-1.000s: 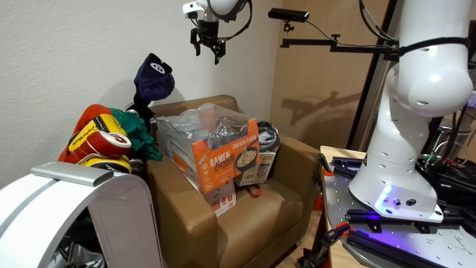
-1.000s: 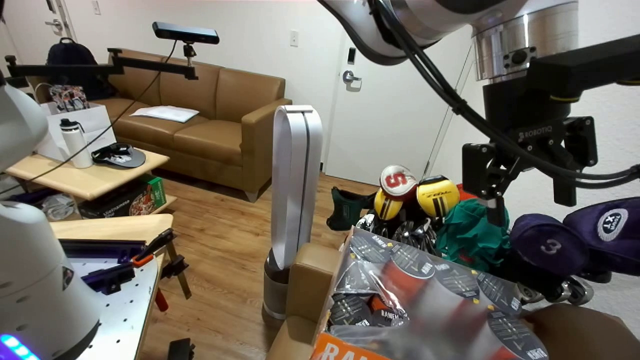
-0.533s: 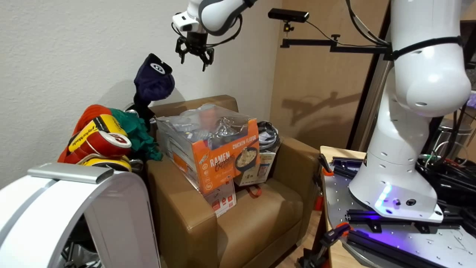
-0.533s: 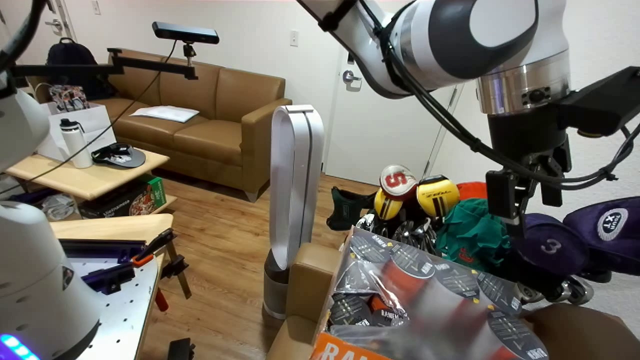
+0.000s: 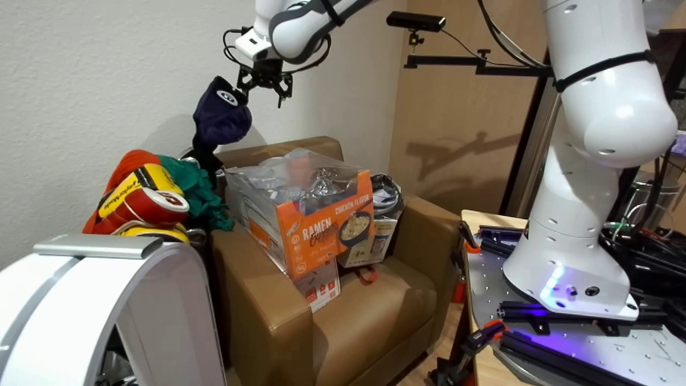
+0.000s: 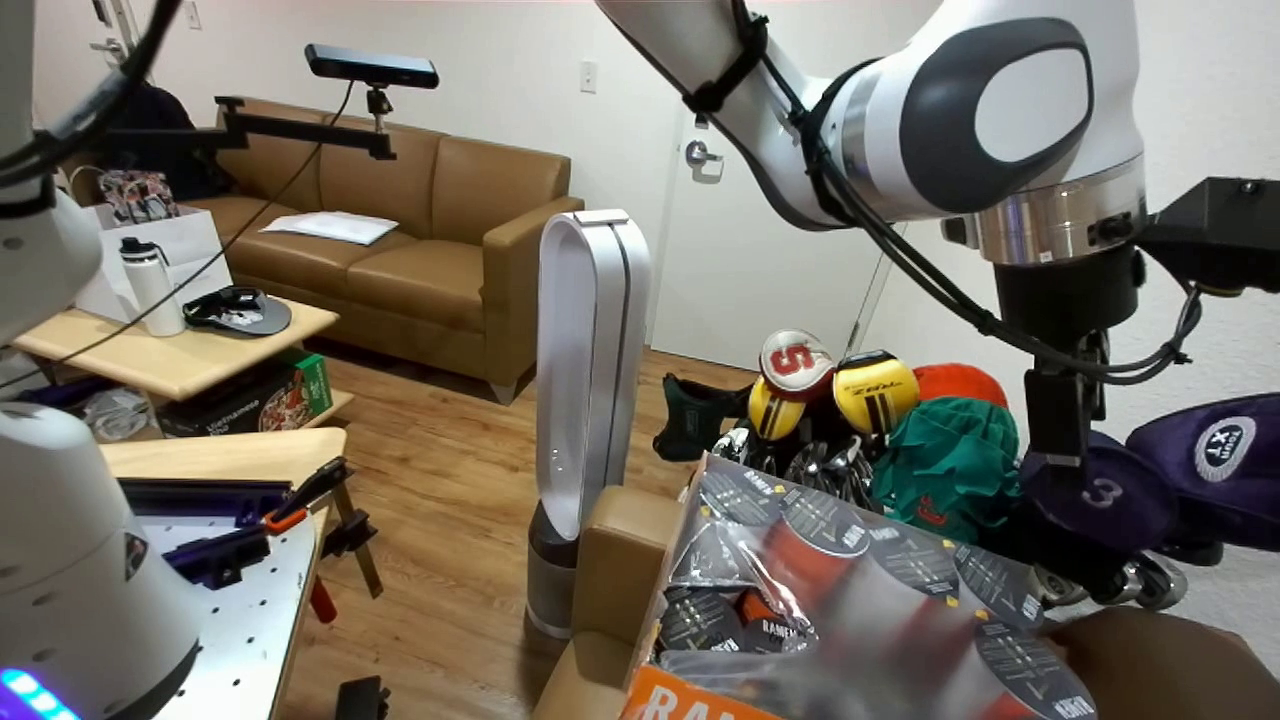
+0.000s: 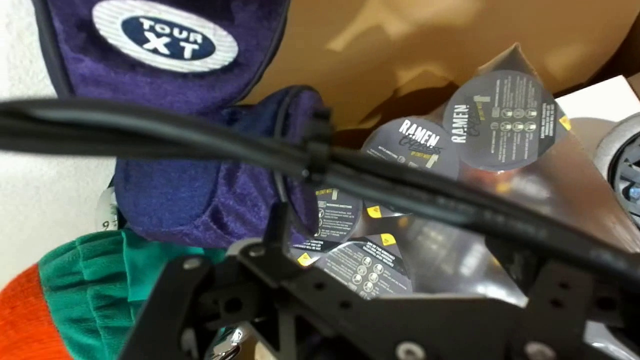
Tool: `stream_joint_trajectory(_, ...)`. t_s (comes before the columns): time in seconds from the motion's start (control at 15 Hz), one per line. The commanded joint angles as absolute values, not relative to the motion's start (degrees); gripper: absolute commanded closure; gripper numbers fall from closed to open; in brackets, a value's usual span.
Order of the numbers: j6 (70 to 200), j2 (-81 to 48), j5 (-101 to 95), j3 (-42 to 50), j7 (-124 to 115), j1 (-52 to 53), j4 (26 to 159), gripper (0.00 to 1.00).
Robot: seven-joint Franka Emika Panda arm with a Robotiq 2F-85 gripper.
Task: Take the cover off the golf club
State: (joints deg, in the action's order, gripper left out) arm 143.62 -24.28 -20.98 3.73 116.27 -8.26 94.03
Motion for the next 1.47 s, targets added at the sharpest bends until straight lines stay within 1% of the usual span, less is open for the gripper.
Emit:
stream_joint_trajectory(0.0,143.48,-24.78,-20.33,3.59,117.18,-8.23,93.42,0.0)
stream_joint_trajectory(0.07,143.48,-25.11,-20.19,3.49,117.51,-8.24,93.05,0.0)
stream_joint_trajectory(0.13,147.54,-24.69,-20.21,2.97,119.54,-9.04,94.49,0.0)
stream_joint_trajectory(0.4,154.74,-26.84,-20.96,2.63,123.3,-9.93,93.64,0.0)
stream_joint_trajectory(0.8,157.22,-29.87,-17.55,-0.34,130.38,-12.56,92.88,0.0)
stream_joint_trajectory(0.87,157.45,-30.25,-17.37,-0.42,130.84,-12.66,92.72,0.25)
stream_joint_trajectory(0.93,157.36,-30.54,-17.48,-0.41,131.29,-12.62,92.46,0.26)
stream_joint_trajectory(1.07,157.06,-30.85,-17.65,-0.44,132.37,-12.56,92.09,0.41)
stream_joint_trajectory(1.2,157.02,-30.96,-17.65,-0.59,133.68,-12.58,91.98,0.53)
stream_joint_trajectory(1.4,156.92,-30.84,-17.63,-0.65,135.36,-12.53,92.05,0.74)
